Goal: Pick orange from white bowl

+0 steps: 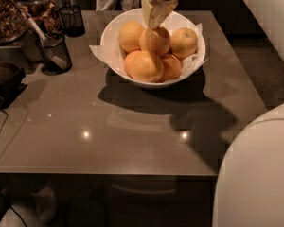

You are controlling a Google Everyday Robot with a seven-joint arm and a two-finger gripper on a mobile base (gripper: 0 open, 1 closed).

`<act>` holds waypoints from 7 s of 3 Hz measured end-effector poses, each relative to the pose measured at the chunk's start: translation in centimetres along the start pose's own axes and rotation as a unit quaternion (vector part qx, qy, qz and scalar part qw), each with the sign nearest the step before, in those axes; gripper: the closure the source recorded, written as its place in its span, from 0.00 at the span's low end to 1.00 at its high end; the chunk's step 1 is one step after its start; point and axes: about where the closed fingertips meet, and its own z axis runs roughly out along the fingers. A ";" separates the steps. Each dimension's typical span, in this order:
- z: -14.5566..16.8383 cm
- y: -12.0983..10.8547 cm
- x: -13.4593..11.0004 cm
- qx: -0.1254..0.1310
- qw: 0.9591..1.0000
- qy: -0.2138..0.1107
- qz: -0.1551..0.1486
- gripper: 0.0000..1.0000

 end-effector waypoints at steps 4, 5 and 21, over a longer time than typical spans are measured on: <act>0.5 -0.1 -0.2 -0.019 1.000 -0.008 -0.002 0.00; 0.7 -0.3 -0.6 -0.037 0.999 -0.011 0.001 0.12; 3.6 -2.1 0.5 -0.091 0.995 0.033 0.004 1.00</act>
Offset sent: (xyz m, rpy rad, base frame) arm 0.0000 0.0000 0.0000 0.0000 0.0000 0.0000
